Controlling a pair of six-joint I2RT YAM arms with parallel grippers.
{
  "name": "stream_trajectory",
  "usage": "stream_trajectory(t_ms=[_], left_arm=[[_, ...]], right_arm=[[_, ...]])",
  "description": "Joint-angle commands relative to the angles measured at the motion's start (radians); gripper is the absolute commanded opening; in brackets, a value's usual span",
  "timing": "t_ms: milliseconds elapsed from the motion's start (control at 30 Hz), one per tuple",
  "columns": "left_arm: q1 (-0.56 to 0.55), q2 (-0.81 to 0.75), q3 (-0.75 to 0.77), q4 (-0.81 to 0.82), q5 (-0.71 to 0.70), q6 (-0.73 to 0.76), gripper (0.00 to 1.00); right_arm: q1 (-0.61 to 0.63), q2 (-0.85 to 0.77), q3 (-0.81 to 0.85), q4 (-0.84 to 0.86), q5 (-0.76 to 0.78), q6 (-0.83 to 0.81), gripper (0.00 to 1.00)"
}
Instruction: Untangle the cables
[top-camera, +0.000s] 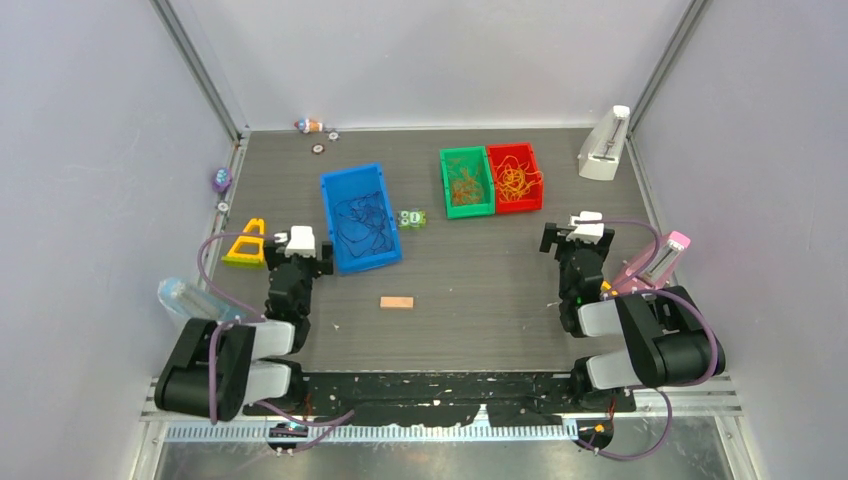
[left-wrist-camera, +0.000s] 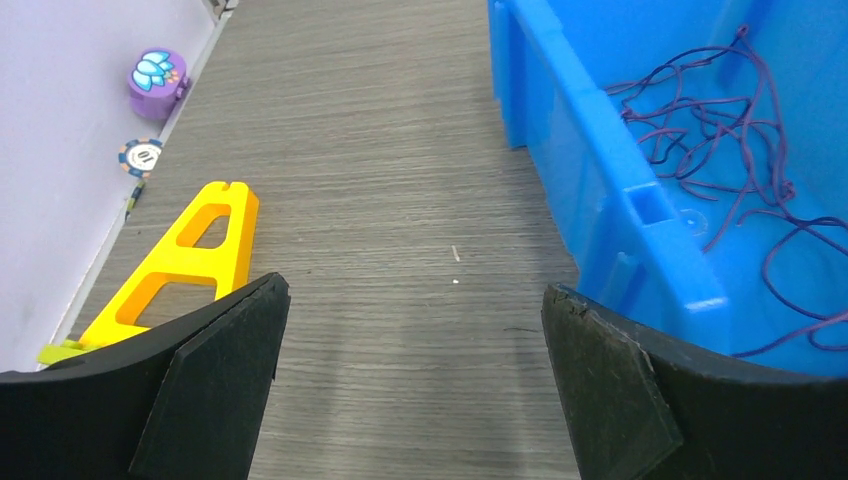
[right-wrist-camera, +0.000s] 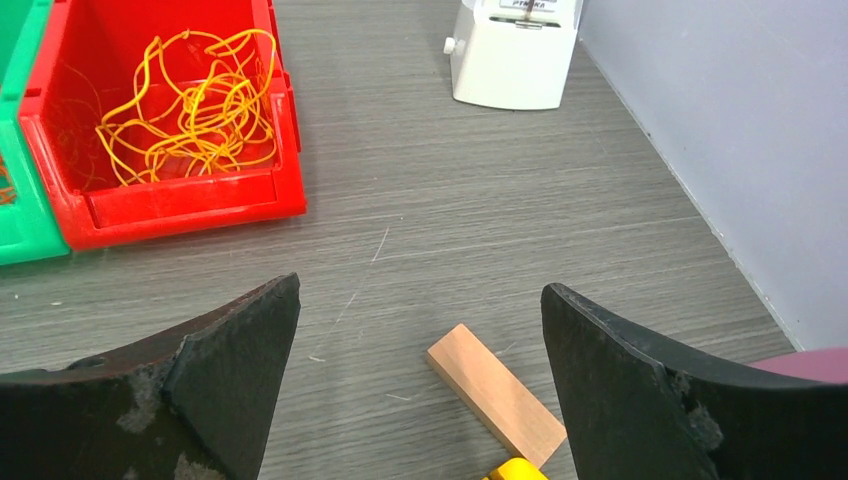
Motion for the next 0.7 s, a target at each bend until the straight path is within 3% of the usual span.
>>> stream_trajectory(t_ms=[0, 67, 667], left_arm=[[0.032, 0.095, 0.035, 0.226, 0.021, 0.006, 0.99], [0.081, 0.041, 0.109, -0.016, 0.12, -0.034, 0.95], [0.112, 0.062, 0.121, -0.01, 0.144, -0.053, 1.0]], right_arm=[[-0.005, -0.02, 0.019, 0.006, 0.021, 0.011, 0.95], [-0.005, -0.02, 0.018, 0.008, 0.022, 0.01, 0.95], [-0.005, -0.02, 0.018, 0.009, 0.021, 0.01, 0.95]])
